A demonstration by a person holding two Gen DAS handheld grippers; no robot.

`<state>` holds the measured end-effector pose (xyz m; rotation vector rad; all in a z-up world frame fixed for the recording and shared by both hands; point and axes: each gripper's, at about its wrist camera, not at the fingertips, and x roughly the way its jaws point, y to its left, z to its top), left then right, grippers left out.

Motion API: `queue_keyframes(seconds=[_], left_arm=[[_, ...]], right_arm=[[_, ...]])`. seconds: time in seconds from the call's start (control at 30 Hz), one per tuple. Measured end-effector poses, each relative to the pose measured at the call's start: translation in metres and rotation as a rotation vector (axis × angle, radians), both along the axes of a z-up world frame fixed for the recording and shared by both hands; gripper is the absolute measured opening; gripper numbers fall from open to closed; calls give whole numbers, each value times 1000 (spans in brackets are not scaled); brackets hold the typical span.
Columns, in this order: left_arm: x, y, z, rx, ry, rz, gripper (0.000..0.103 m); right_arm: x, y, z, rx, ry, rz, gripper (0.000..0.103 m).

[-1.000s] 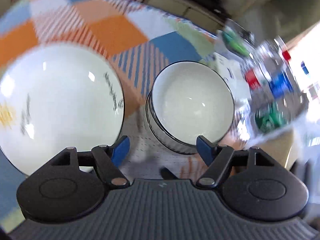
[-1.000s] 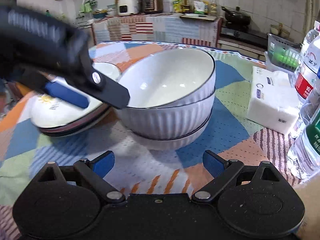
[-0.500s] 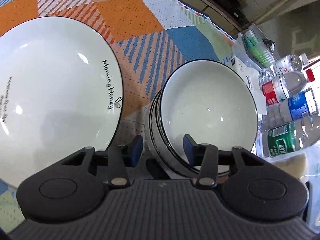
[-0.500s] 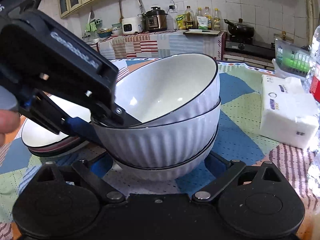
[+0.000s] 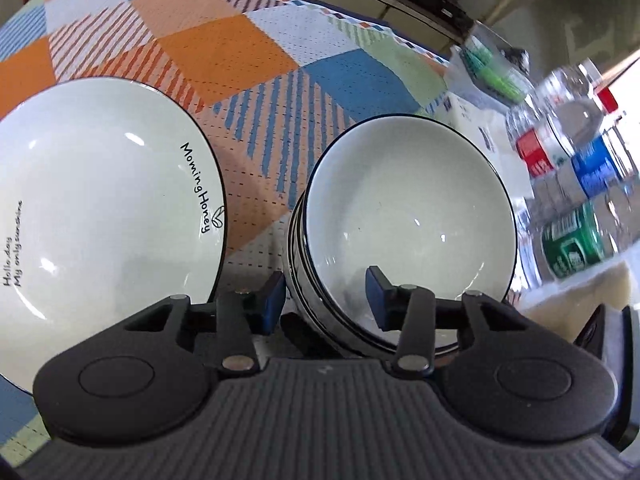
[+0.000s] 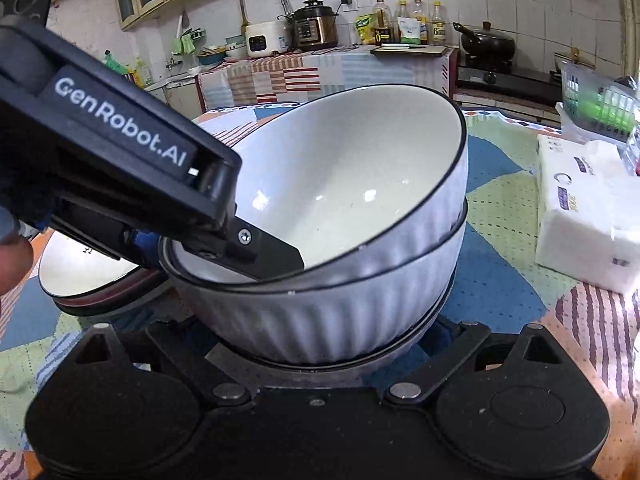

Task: Organize plates and bowls
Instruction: 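Carry the bowl stack with both tools and lower it onto the plate stack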

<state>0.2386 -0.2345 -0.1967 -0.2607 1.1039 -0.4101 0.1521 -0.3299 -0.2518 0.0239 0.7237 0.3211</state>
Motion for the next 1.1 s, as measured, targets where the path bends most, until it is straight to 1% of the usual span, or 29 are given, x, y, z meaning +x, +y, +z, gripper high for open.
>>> queue_keyframes(seconds=[0.13,0.23,0.3,0.37,0.5,0.6,0.73,0.83,0.9,1.1], left_arm=[[-9,0,13,18,-34,-34,42],[-15,4,29,14,-51,-59,42],[-18,9,41,7,-56,-73,42],[-25,15,55,17,-70,-78,42],[-39,31,85,38,-121,-93,42],[-48,47,105,50,-143,-84,42],[-56,72,127,55,-163,-74,42],[-58,91,137,56,-164,-56,42],[-59,103,142,61,-164,-50,42],[-57,134,145,82,-158,-28,42]], right_arm=[[-9,3,7,-7,-9,-12,99],[-12,3,18,7,-13,-27,99],[-16,4,28,4,-31,-27,99],[-21,8,38,-11,-57,-13,99],[-29,15,58,43,-97,8,99],[-36,29,72,39,-149,25,99],[-38,48,92,43,-174,58,99],[-38,65,104,25,-184,87,99],[-35,74,111,31,-179,99,99],[-29,103,117,34,-162,144,99]])
